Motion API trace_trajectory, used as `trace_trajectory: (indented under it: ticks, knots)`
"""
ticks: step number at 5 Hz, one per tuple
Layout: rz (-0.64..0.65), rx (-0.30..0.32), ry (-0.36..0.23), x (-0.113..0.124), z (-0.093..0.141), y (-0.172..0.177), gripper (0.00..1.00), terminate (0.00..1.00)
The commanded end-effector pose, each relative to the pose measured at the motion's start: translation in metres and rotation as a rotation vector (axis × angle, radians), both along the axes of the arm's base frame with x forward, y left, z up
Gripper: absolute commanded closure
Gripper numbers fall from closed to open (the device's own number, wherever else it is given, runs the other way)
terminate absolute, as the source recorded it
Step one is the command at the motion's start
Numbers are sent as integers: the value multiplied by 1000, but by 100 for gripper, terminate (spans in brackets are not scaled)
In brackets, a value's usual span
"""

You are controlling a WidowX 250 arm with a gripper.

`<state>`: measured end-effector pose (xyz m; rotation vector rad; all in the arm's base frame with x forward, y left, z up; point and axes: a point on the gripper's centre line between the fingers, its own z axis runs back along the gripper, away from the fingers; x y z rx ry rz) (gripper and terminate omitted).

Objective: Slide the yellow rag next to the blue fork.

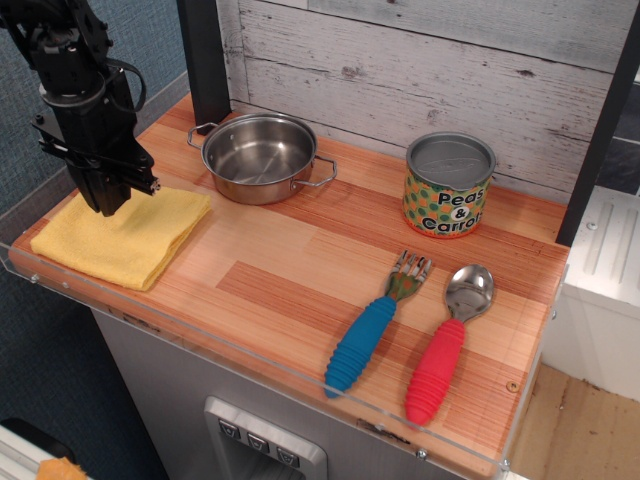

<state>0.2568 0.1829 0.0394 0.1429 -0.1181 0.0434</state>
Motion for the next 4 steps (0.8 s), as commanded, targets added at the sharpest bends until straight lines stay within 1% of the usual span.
trace_trajectory:
  ticks: [1,2,3,4]
  knots:
    - [35,29,-50,6,-6,3,100,0]
    - [47,2,-50,6,-13,1,100,0]
    - [21,-52,-67,8,-17,-9,100,0]
    - [39,-59,-45,7,-21,-20,100,0]
